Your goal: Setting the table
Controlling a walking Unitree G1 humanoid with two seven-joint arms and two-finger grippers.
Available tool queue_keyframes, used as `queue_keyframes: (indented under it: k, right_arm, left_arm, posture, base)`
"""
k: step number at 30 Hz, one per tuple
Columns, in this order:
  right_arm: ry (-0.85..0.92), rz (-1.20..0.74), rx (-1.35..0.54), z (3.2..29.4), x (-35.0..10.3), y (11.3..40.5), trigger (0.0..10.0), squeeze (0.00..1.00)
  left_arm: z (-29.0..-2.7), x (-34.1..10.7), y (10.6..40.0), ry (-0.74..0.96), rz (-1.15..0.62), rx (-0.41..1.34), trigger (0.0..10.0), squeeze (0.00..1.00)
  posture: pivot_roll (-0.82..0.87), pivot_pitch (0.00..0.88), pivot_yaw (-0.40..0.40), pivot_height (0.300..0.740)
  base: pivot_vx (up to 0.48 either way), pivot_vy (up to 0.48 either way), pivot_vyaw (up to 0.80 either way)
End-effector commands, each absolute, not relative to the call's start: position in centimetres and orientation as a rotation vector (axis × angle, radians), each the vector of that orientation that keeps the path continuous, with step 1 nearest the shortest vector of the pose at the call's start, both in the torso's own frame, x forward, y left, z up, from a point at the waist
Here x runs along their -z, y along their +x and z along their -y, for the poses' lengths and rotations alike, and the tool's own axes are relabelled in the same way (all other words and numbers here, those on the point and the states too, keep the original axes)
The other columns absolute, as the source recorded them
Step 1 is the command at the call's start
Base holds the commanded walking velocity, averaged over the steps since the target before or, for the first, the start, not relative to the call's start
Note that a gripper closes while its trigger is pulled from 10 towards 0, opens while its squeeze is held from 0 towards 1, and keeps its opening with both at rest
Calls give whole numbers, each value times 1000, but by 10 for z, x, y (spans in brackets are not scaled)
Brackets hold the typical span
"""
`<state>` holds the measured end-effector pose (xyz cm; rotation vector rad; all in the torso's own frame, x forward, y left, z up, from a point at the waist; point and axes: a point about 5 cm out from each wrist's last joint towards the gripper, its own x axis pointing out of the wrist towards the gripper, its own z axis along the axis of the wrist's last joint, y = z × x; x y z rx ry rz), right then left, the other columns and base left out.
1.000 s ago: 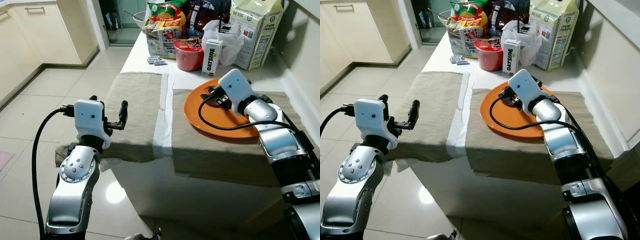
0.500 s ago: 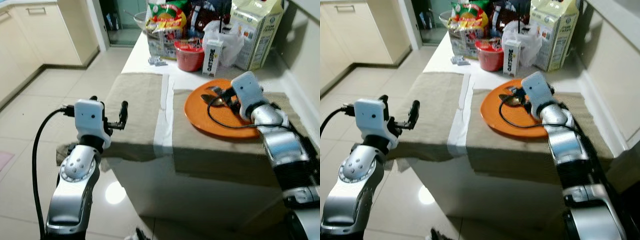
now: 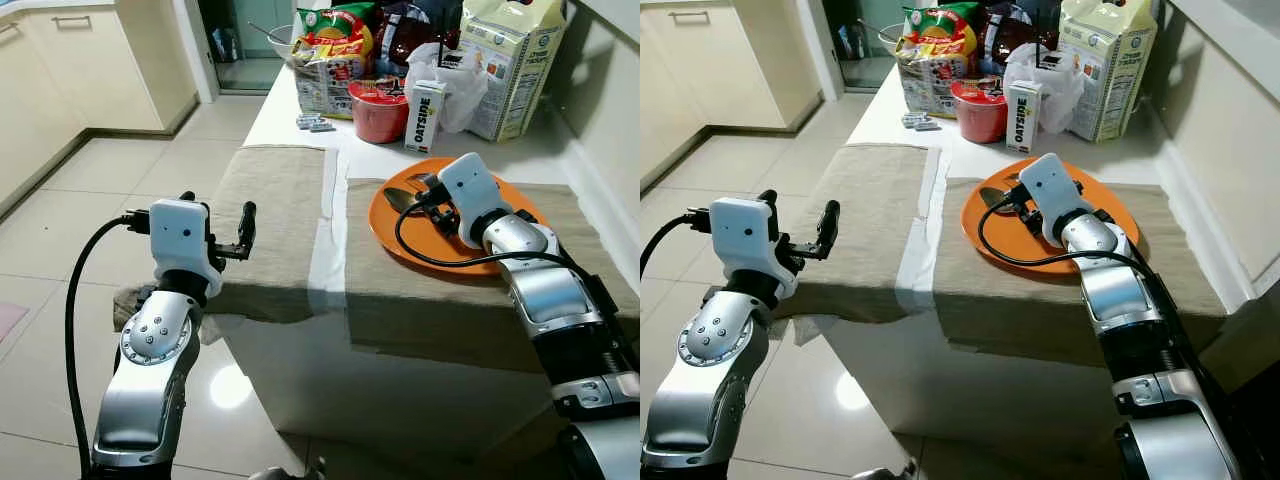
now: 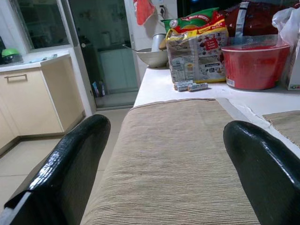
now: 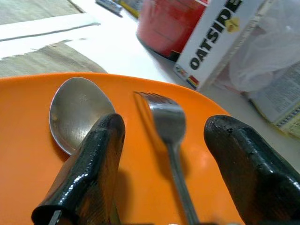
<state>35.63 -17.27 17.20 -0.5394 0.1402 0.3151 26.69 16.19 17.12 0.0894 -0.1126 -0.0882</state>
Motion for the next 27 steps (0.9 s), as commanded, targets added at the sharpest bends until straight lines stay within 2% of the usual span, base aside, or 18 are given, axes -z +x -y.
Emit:
queue_keyframes:
  k: [1, 13, 16, 27]
  right_arm:
    - [-519, -141, -354, 165, -174, 354, 10000, 0]
    - [-513, -75, -289, 177, -191, 361, 10000, 0]
    - [-459, -36, -332, 177, -200, 361, 10000, 0]
    - [-357, -147, -486, 179, -187, 350, 10000, 0]
  left_arm:
    - [-164, -173, 267, 104, 123, 79, 10000, 0]
    - [-164, -177, 271, 105, 137, 77, 10000, 0]
    - [-163, -177, 271, 103, 141, 75, 10000, 0]
    - [-165, -178, 270, 103, 143, 70, 10000, 0]
  posture:
    - [-103, 0, 76, 740]
    - [-107, 0, 79, 740]
    - [-106, 0, 76, 740]
    - [-102, 0, 79, 740]
  base:
    - [0, 0, 0]
    - [0, 0, 0]
    - [0, 0, 0]
    - [0, 0, 0]
